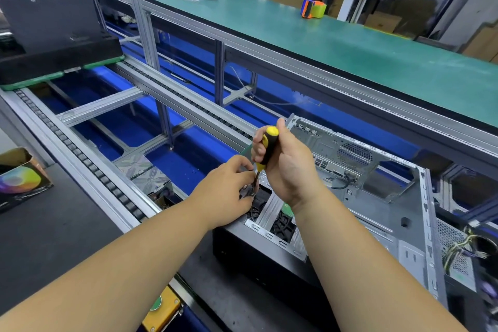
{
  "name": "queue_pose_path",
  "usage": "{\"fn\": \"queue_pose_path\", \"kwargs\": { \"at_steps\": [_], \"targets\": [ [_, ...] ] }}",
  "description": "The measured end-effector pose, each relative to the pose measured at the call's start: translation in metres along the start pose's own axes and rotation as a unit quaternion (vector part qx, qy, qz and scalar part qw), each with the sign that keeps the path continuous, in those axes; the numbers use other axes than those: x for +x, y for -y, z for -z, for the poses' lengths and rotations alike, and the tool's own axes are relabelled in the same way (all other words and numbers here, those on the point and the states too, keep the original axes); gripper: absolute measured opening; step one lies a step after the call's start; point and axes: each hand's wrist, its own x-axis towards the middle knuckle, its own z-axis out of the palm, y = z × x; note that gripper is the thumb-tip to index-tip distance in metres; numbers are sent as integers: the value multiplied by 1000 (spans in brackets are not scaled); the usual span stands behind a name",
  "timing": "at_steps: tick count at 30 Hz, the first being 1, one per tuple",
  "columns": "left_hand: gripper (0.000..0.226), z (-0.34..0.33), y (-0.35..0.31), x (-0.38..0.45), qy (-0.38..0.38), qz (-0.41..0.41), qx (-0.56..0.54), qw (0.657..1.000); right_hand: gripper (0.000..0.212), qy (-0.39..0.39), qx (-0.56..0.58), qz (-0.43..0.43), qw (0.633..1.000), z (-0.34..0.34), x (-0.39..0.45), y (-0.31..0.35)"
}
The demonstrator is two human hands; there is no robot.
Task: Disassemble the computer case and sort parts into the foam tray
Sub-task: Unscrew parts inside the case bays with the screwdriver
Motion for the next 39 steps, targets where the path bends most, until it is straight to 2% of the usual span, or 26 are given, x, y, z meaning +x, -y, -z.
{"fn": "queue_pose_path", "kwargs": {
  "at_steps": [3, 7, 9, 12, 15, 18, 25, 30, 35, 39],
  "targets": [
    [34, 0, 0, 0, 5, 7, 3, 1000, 54, 1, 11, 9, 1000, -4, -2, -1],
    [30, 0, 0, -1, 2, 10, 1, 1000, 31, 17, 11, 25, 999, -4, -3, -2],
    [27, 1, 0, -1, 2, 8, -2, 1000, 27, 16, 0, 29, 999, -2, -4, -2],
    [27, 3, 0, 0, 4, -2, 6, 1000, 30, 4, -12, 30, 999, 1, -3, 0],
    [30, 7, 0, 3, -3, -21, 24, 999, 45, -14, -37, 26, 999, 3, -4, 2],
    [26, 11, -4, 6, -11, -36, 54, 998, 55, -11, -3, 10, 1000, 1, -5, 3],
    [27, 14, -8, 13, 6, -42, 113, 993, 57, -27, 47, 1, 999, 5, -4, 5],
    [25, 13, -12, 16, -22, -79, 172, 982, 61, -28, 74, 9, 997, 11, -2, 4],
    [24, 12, -15, 15, -18, -104, 196, 975, 31, -59, 105, 28, 992, 13, -2, 3],
    [29, 10, -16, 15, -6, -121, 204, 972, 35, -83, 69, 46, 993, 15, 0, 6]
  ]
}}
